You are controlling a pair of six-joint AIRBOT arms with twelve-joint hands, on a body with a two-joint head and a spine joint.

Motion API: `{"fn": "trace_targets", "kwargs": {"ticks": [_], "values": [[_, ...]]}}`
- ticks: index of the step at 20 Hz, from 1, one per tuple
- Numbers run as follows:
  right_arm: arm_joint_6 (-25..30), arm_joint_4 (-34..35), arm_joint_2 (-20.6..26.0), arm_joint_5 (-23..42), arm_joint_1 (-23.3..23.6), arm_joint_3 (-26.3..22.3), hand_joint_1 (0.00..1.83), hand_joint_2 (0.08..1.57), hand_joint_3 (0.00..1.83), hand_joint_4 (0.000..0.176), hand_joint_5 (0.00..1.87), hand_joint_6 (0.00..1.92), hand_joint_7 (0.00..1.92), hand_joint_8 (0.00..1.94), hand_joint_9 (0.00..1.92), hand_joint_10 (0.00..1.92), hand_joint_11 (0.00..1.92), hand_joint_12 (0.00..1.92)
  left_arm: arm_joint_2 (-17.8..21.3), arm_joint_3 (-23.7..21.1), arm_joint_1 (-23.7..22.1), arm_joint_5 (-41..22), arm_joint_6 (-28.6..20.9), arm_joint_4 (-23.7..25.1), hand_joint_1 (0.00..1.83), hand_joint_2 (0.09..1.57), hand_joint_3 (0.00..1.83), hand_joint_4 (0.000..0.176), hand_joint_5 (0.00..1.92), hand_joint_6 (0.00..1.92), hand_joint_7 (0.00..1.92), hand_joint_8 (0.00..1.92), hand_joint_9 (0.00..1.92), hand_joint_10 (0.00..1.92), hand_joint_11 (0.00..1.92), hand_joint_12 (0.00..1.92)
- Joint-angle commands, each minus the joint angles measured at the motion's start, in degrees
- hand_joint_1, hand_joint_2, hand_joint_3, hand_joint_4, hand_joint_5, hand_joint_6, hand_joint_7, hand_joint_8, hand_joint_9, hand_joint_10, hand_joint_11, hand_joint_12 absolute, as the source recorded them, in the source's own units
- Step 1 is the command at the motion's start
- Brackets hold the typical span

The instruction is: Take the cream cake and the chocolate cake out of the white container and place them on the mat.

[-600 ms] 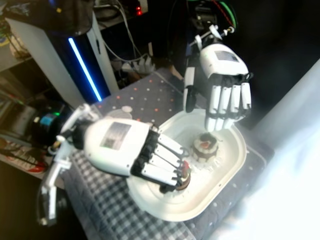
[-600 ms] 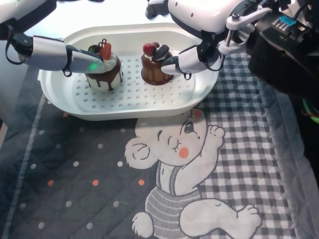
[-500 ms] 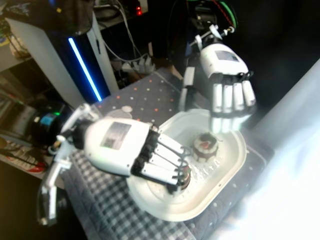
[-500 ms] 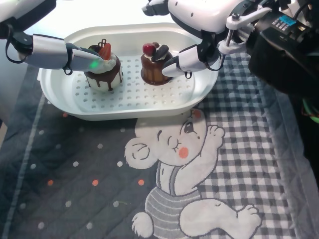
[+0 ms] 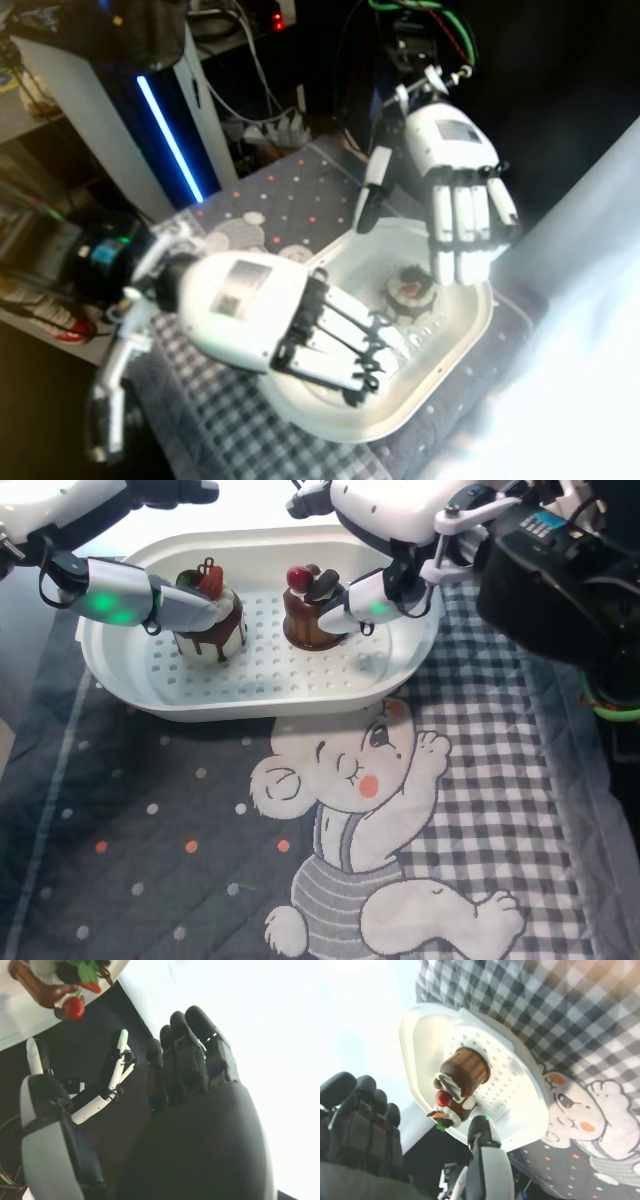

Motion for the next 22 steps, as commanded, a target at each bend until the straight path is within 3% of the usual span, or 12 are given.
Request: {"fn": "trace_targets", "kwargs": {"ticks": [1,7,14,17,22], "values": [[-0.1,-0.1,-0.1,5.8,0.9,0.5,0.89,0.83,0.0,0.0,0.54,0.0,0.62,0.01,0.65,0.04,0.17,1.3,-0.2,0.3,0.0,-6.1,-0.1,0.1,0.75,0.9,0.0,0.0,0.43,0.0,0.43,0.01,0.46,0.13,0.01,1.42],[-0.1,0.3,-1.9,4.1,0.9,1.9,0.86,0.83,0.0,0.0,0.54,0.0,0.64,0.01,0.66,0.03,0.2,1.27,-1.5,1.9,1.0,-4.3,-0.1,-1.6,0.78,0.92,0.0,0.0,0.4,0.0,0.43,0.0,0.47,0.13,0.02,1.39],[-0.1,1.0,-3.7,1.7,0.9,3.7,0.91,0.84,0.0,0.0,0.53,0.0,0.65,0.0,0.69,0.04,0.15,1.53,-3.3,3.7,1.5,-2.0,-0.1,-2.5,0.81,0.92,0.0,0.0,0.4,0.0,0.42,0.01,0.48,0.11,0.03,1.35],[-0.1,1.3,-4.4,0.9,0.9,4.5,0.93,0.85,0.0,0.0,0.55,0.0,0.64,0.0,0.68,0.03,0.18,1.39,-3.9,4.5,1.8,-1.2,0.0,-3.0,0.78,0.9,0.0,0.0,0.4,0.0,0.41,0.0,0.47,0.09,0.03,1.33],[-0.1,1.7,-5.2,-0.1,0.9,5.3,0.98,0.88,0.01,0.0,0.58,0.01,0.64,0.0,0.68,0.03,0.18,1.4,-5.1,5.8,1.8,-0.1,0.3,-3.6,0.83,0.95,0.02,0.0,0.43,0.01,0.45,0.01,0.51,0.09,0.04,1.34]]}}
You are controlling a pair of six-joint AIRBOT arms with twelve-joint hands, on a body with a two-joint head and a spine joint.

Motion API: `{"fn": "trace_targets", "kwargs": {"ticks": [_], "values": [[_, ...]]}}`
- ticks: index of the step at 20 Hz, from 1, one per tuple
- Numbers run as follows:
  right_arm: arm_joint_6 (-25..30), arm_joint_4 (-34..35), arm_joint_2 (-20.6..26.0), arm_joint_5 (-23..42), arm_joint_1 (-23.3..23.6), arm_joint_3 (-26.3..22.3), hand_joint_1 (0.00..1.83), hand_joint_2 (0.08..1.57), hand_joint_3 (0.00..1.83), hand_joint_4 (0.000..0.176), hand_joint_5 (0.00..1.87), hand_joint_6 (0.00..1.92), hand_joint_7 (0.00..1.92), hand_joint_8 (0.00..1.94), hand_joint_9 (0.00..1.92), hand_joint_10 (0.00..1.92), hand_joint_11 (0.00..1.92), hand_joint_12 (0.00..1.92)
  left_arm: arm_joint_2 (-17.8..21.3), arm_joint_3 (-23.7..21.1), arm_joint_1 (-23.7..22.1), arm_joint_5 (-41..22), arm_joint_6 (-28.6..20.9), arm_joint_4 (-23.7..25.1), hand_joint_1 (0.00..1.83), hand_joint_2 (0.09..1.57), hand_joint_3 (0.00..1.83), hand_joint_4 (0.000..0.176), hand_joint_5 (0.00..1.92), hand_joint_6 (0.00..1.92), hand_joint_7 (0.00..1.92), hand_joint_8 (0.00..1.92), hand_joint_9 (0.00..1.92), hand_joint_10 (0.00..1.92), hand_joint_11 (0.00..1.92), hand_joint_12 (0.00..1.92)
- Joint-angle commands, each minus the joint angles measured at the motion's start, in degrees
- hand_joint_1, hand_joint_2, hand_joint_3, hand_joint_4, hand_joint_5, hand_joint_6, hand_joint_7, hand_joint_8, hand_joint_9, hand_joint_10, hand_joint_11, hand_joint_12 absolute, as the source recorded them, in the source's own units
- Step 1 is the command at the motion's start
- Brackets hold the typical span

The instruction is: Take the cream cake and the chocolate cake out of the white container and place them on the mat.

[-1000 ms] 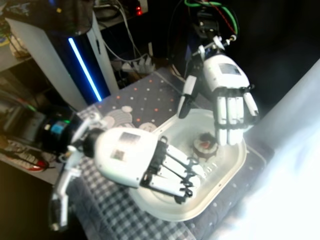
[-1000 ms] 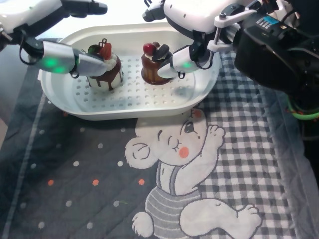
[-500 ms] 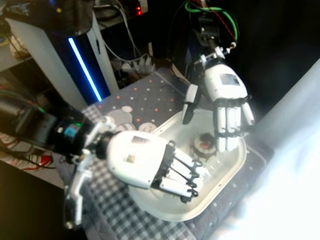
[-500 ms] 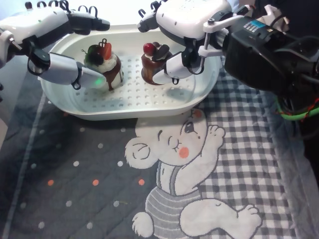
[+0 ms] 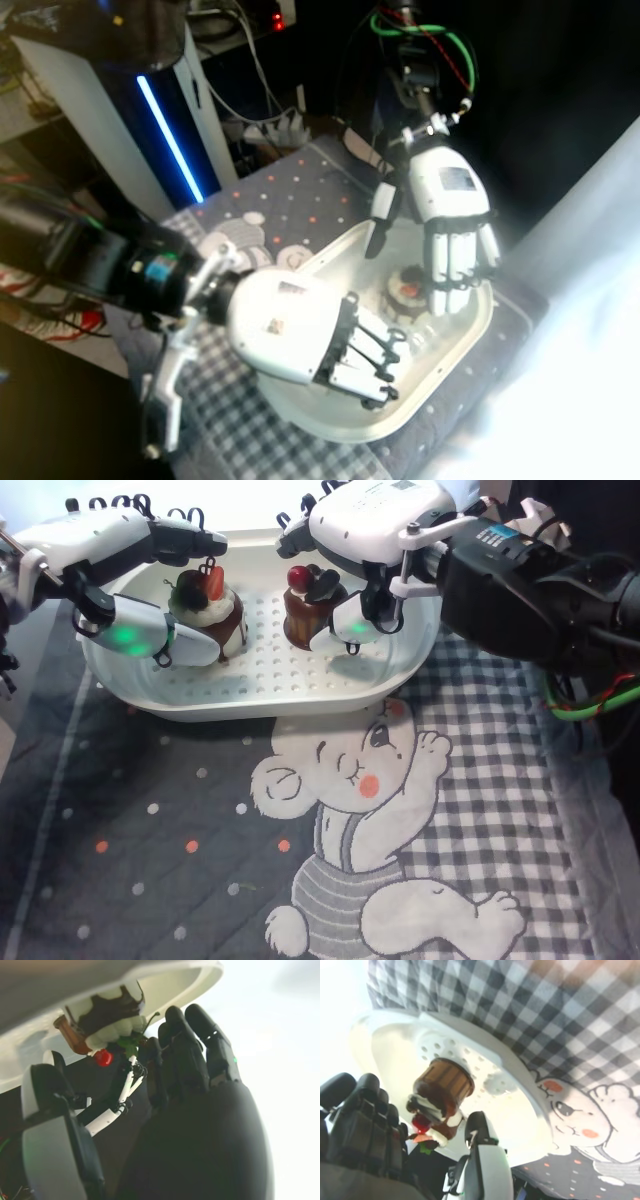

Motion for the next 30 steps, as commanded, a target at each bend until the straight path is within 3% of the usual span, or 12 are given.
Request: {"fn": "trace_targets", "kwargs": {"ticks": [1,3,7,8,9,10,11,12,21,23,25,30], "values": [[-0.1,-0.5,-0.1,5.8,0.9,0.3,1.0,0.89,0.01,0.0,0.59,0.01,0.67,0.01,0.71,0.05,0.18,1.46,-0.2,0.3,-0.4,-5.5,0.1,0.3,0.84,0.97,0.02,0.0,0.44,0.01,0.47,0.02,0.52,0.1,0.05,1.34],[-0.1,-0.5,-0.6,5.4,0.9,0.7,1.05,0.91,0.01,0.0,0.64,0.02,0.72,0.03,0.75,0.07,0.2,1.49,-0.6,0.7,-0.4,-5.2,0.2,0.1,0.89,1.01,0.01,0.0,0.46,0.01,0.48,0.01,0.53,0.08,0.06,1.31],[-0.1,-0.5,-1.5,4.4,0.9,1.5,1.18,0.99,0.0,0.0,0.84,0.02,0.92,0.07,0.61,0.89,0.37,1.56,-2.1,2.1,-0.2,-4.2,1.0,-0.9,1.09,1.09,0.01,0.0,0.54,0.02,0.55,0.02,0.59,0.07,0.1,1.25],[-0.1,-0.5,-1.7,4.3,0.9,1.7,1.18,1.06,0.01,0.0,0.99,0.71,1.0,0.1,0.7,0.94,0.46,1.57,-2.5,2.3,-0.2,-3.9,2.3,-1.9,1.18,1.11,0.01,0.0,0.6,0.03,0.62,0.02,0.64,0.09,0.16,1.24],[-0.1,-0.5,-1.8,4.3,0.9,1.8,1.22,1.11,0.0,0.0,1.03,0.85,0.92,0.93,0.74,0.96,0.5,1.56,-2.8,2.4,-0.2,-3.5,4.4,-3.1,1.24,1.12,0.0,0.0,0.66,0.03,0.67,0.03,0.69,0.1,0.21,1.24],[-0.1,-0.5,-2.0,4.2,0.9,1.9,1.33,1.14,0.0,0.0,0.97,0.97,0.86,1.06,0.8,1.3,0.54,1.54,-3.1,2.5,-0.1,-3.2,6.0,-4.3,1.33,1.14,0.0,0.0,0.76,0.05,0.8,0.05,0.82,0.15,0.36,1.21],[-0.1,-0.5,-2.0,4.2,0.9,1.9,1.35,1.15,0.0,0.0,0.95,1.03,0.85,1.06,0.8,1.37,0.56,1.51,-3.4,2.7,0.1,-3.0,6.9,-5.0,1.35,1.18,0.01,0.0,0.72,1.05,0.8,0.96,0.83,1.12,0.5,1.22],[-0.1,-0.5,-2.0,4.2,0.9,1.9,1.36,1.16,0.0,0.0,0.94,1.06,0.84,1.05,0.79,1.4,0.56,1.5,-3.6,3.1,0.3,-2.8,6.9,-5.6,1.34,1.22,0.01,0.0,0.65,1.32,0.75,1.25,0.76,1.42,0.53,1.29],[-0.1,-0.4,-1.9,6.4,0.9,0.5,1.37,1.13,0.0,0.0,0.95,1.07,0.93,0.89,0.85,1.33,0.57,1.47,-3.5,3.4,1.5,-5.6,3.2,-6.0,1.33,1.26,0.0,0.0,0.7,1.16,0.68,1.52,0.67,1.65,0.58,1.71],[-0.1,-1.0,0.1,8.8,0.9,-1.5,1.37,1.13,0.0,0.0,0.96,0.93,0.89,1.07,0.86,1.35,0.63,1.49,-2.7,2.8,1.5,-7.7,-0.2,-4.1,1.14,1.23,0.0,0.0,0.76,1.25,0.83,1.86,0.93,1.88,0.97,1.9],[-0.1,-1.8,2.3,11.9,0.9,-3.9,1.37,1.15,0.0,0.0,0.92,0.95,0.88,1.14,0.83,1.41,0.61,1.56,-1.6,1.5,1.4,-10.3,-2.2,-2.5,1.31,1.25,0.0,0.0,0.73,1.15,0.7,1.52,0.69,1.65,0.56,1.72],[0.0,-5.8,10.5,20.1,0.9,-13.1,1.25,1.11,0.0,0.0,1.0,0.85,0.99,1.14,0.89,1.33,0.76,1.73,4.3,-5.8,1.6,-18.4,-4.3,2.5,1.35,1.21,0.0,0.0,0.74,1.06,0.8,1.35,0.8,1.61,0.73,1.78]]}}
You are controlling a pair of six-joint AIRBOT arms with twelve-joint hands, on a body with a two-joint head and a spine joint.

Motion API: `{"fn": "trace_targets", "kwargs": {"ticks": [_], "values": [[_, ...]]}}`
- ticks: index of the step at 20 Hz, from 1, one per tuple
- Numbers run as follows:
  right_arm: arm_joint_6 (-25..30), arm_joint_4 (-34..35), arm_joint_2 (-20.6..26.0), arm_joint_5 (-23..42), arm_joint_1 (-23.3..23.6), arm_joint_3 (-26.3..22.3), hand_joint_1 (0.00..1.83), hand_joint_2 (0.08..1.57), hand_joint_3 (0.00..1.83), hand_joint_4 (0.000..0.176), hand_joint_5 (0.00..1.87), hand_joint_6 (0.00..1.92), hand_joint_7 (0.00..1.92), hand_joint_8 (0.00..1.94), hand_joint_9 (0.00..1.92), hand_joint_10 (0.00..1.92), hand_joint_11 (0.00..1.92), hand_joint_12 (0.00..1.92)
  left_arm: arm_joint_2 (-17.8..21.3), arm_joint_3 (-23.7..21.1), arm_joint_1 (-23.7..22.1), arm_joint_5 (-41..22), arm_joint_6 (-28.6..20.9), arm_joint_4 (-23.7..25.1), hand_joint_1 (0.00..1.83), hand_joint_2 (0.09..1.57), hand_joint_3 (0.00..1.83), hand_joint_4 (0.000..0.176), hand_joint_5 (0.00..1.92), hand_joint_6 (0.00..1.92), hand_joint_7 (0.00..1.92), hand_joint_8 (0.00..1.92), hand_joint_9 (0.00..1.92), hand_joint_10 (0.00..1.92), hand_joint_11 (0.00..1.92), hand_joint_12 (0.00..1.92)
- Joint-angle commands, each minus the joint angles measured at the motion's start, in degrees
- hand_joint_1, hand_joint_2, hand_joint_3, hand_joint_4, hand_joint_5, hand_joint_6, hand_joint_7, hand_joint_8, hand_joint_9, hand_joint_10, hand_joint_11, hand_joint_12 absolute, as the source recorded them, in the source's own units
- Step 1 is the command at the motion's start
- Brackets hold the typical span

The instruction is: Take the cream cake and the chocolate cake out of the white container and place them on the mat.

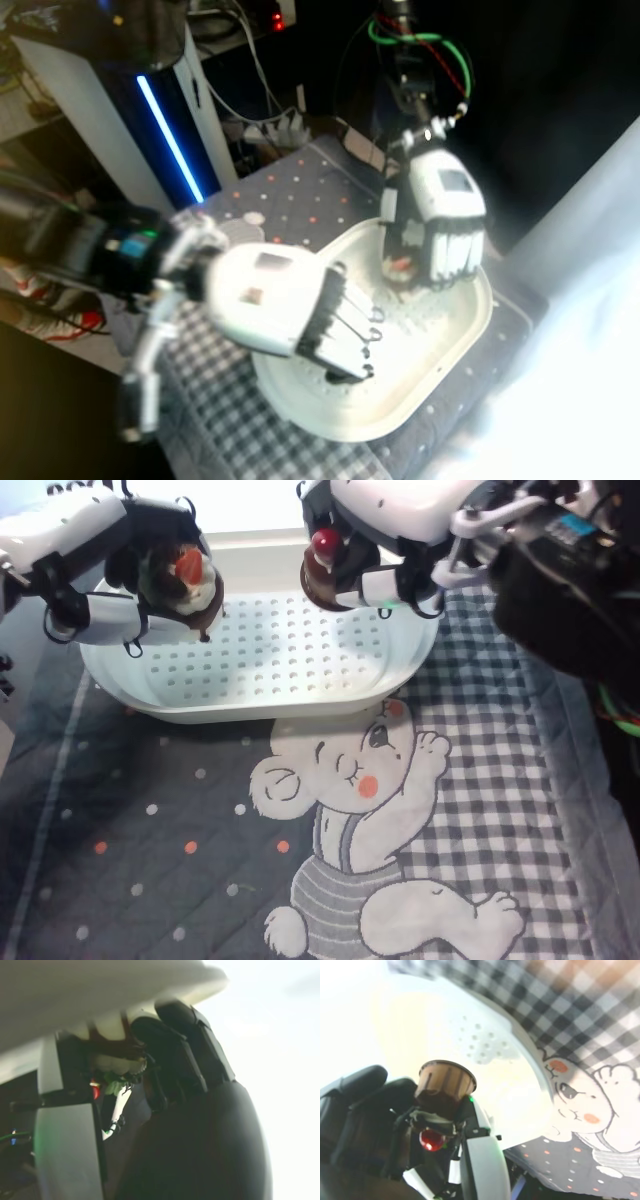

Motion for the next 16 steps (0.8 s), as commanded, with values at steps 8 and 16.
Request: {"fn": "trace_targets", "kwargs": {"ticks": [8,16], "values": [[-0.1,-6.7,9.7,14.6,0.4,-11.4,1.23,1.17,0.0,0.0,0.93,0.84,0.86,1.58,0.99,1.84,1.03,1.92,9.5,-11.4,5.1,-18.7,-0.4,5.3,1.36,1.17,0.0,0.0,0.75,1.3,0.89,1.09,0.86,1.32,0.7,1.43],[-0.1,-8.6,14.6,18.0,-7.9,-18.9,1.27,1.13,0.0,0.0,0.99,0.73,0.95,1.34,0.77,1.62,0.63,1.9,16.1,-20.9,12.9,-23.1,-0.4,6.3,1.36,1.17,0.0,0.0,0.74,1.22,0.87,1.15,0.85,1.35,0.73,1.44]]}}
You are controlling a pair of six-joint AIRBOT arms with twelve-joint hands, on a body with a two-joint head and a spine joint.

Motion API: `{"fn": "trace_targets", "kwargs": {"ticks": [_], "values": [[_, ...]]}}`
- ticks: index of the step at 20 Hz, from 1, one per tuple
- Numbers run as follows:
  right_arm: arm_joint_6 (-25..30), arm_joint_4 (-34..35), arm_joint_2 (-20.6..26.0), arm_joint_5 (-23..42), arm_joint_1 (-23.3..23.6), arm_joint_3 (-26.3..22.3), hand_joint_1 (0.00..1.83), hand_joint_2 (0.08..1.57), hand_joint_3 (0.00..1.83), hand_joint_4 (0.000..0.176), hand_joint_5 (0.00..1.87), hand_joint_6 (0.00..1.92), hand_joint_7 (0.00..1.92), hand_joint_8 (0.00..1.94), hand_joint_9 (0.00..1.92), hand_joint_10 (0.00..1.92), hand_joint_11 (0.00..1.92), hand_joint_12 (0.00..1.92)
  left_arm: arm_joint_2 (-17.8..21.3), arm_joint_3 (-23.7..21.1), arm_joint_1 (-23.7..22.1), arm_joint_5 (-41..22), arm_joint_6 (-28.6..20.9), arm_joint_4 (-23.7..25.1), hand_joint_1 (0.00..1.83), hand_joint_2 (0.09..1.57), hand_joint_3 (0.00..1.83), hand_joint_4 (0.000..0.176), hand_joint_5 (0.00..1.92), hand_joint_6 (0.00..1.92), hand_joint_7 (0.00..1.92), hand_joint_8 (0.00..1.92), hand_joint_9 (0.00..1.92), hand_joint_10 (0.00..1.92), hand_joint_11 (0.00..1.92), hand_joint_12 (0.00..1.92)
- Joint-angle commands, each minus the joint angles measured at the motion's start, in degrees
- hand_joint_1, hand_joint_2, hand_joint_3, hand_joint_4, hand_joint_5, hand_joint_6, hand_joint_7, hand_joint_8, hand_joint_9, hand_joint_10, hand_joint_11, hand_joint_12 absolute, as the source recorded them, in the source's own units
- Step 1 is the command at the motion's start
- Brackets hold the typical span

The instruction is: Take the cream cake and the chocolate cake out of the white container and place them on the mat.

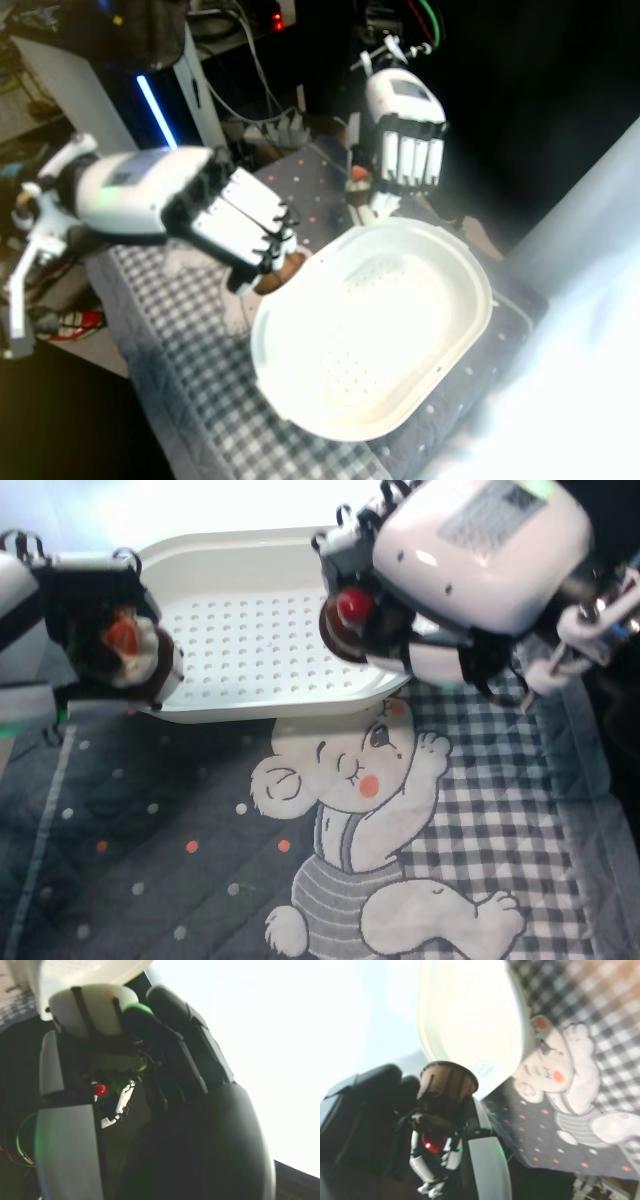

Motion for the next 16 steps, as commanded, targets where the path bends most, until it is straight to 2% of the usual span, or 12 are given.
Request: {"fn": "trace_targets", "kwargs": {"ticks": [1,2,3,5,6,9,11,12,13,14,16], "values": [[-0.2,-0.1,0.2,8.3,-0.7,-0.8,1.28,1.1,0.0,0.0,1.02,0.73,1.05,1.15,0.74,1.61,0.65,1.92,0.2,-0.5,0.2,-6.9,-0.3,0.9,1.36,1.18,0.0,0.0,0.74,1.23,0.84,1.18,0.85,1.39,0.74,1.45],[-0.2,0.3,0.6,9.4,-2.1,-1.7,1.28,1.08,0.0,0.0,1.03,0.74,1.09,1.06,0.73,1.64,0.67,1.92,0.3,-1.2,1.1,-6.9,-0.3,0.9,1.35,1.18,0.0,0.0,0.74,1.23,0.83,1.19,0.84,1.39,0.72,1.44],[-0.2,0.6,1.1,10.3,-3.6,-2.9,1.28,1.09,0.0,0.0,1.04,0.71,1.08,1.11,0.74,1.69,0.73,1.92,0.5,-2.0,1.6,-6.5,-0.3,1.1,1.35,1.19,0.0,0.0,0.73,1.25,0.81,1.22,0.82,1.42,0.71,1.44],[-0.2,1.1,1.4,10.7,-6.4,-4.8,1.29,1.07,0.0,0.0,1.08,0.65,1.12,1.03,0.78,1.68,0.79,1.92,0.7,-3.9,3.5,-5.9,-0.3,1.2,1.36,1.18,0.0,0.0,0.76,1.22,0.83,1.16,0.87,1.34,0.77,1.34],[-0.2,1.5,1.2,10.8,-7.3,-5.2,1.3,1.05,0.0,0.0,1.14,0.56,1.14,1.0,0.81,1.65,0.78,1.91,0.6,-4.6,4.5,-5.5,-0.3,1.2,1.36,1.18,0.0,0.0,0.74,1.23,0.81,1.19,0.88,1.34,0.8,1.33],[-0.2,3.6,-0.5,10.8,-10.5,-5.7,1.28,1.1,0.01,0.0,1.04,0.67,1.02,1.22,0.75,1.69,0.72,1.88,-0.3,-5.7,6.8,-3.1,-0.7,0.8,1.35,1.21,0.0,0.0,0.7,1.24,0.78,1.28,0.83,1.45,0.78,1.41],[-0.1,5.1,-1.7,10.8,-12.9,-6.1,1.27,1.12,0.0,0.0,0.99,0.75,1.0,1.26,0.74,1.65,0.64,1.87,-1.8,-5.6,8.0,-1.6,-2.6,0.8,1.34,1.22,0.0,0.0,0.68,1.24,0.74,1.33,0.8,1.5,0.76,1.5],[0.3,5.7,-2.2,10.7,-13.8,-6.2,1.26,1.14,0.0,0.0,0.95,0.77,0.94,1.35,0.74,1.72,0.7,1.91,-2.4,-5.6,8.4,-0.8,-2.9,0.8,1.34,1.23,0.0,0.0,0.66,1.24,0.72,1.38,0.78,1.55,0.75,1.55],[1.2,5.9,-2.7,10.6,-14.6,-6.2,1.26,1.15,0.0,0.0,0.94,0.79,0.92,1.38,0.74,1.71,0.72,1.92,-2.8,-5.6,8.6,-0.2,-3.1,0.8,1.34,1.24,0.0,0.0,0.65,1.25,0.71,1.41,0.77,1.57,0.72,1.59],[2.0,6.0,-3.0,10.5,-15.2,-6.2,1.26,1.14,0.0,0.0,0.95,0.78,0.95,1.34,0.8,1.6,0.73,1.84,-3.1,-5.5,8.8,0.5,-3.4,0.8,1.33,1.25,0.0,0.0,0.64,1.3,0.69,1.42,0.75,1.59,0.66,1.63],[3.6,6.4,-3.9,9.5,-16.9,-6.2,1.26,1.14,0.0,0.0,0.97,0.8,0.94,1.34,0.79,1.59,0.74,1.83,-4.5,-4.7,9.2,2.7,-5.1,1.0,1.33,1.26,0.0,0.0,0.62,1.3,0.69,1.43,0.74,1.62,0.66,1.65]]}}
